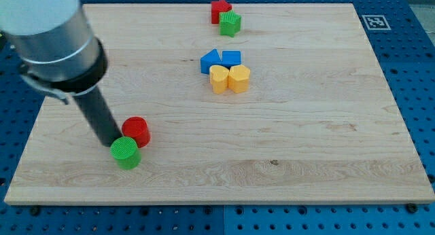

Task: Separate the red circle from the green circle

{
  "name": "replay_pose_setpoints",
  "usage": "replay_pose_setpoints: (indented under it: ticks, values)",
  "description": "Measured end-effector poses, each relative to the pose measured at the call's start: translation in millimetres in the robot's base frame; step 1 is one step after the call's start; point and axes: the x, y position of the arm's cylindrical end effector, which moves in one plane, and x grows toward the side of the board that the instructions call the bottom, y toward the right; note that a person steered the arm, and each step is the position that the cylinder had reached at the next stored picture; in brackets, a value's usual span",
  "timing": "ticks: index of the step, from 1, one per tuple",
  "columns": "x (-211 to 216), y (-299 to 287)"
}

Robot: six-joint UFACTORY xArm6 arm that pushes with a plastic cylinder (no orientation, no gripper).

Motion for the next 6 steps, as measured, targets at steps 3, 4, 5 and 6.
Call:
replay_pose_setpoints:
  ticks: [3,4,5,6]
  values:
    - [-2,43]
    - [-2,62]
    - [-2,83]
    - [-2,107]
